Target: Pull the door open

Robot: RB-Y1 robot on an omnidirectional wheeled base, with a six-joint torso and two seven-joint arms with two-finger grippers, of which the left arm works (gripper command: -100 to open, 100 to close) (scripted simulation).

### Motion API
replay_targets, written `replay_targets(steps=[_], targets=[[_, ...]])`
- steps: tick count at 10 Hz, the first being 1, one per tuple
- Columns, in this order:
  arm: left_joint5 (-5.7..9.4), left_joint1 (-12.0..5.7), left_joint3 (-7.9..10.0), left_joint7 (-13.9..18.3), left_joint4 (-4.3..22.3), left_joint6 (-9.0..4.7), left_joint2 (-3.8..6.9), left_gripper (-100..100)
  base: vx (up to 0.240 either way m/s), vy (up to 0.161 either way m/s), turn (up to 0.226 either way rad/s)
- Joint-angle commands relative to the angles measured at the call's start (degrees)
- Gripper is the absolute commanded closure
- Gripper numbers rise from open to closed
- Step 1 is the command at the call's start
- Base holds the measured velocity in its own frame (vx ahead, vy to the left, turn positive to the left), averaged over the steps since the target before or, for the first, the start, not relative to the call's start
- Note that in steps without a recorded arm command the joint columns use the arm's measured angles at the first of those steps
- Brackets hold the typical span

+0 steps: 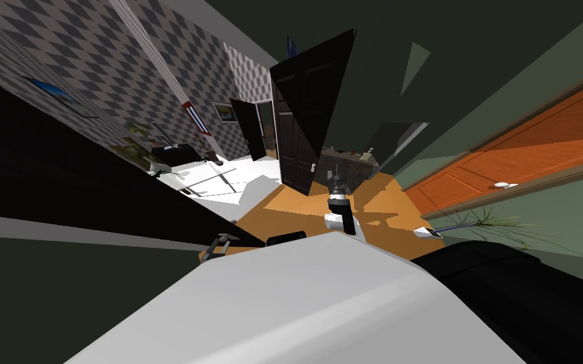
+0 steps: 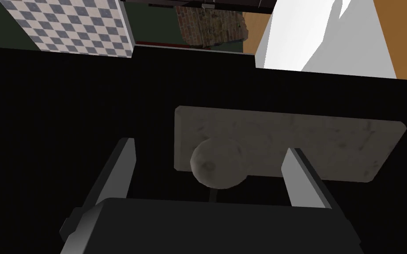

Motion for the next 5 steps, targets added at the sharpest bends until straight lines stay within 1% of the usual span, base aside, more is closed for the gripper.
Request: replay_targets(steps=[1,2,5], targets=[[0.0,0.0,0.0,0.0,0.0,0.0,0.0,-100,0.076,-0.008,-0.029],[0.0,0.0,0.0,0.0,0.0,0.0,0.0,100,-0.006,-0.001,0.028],[0.0,0.0,0.0,0.0,0.0,0.0,0.0,100,-0.02,0.003,-0.006]])
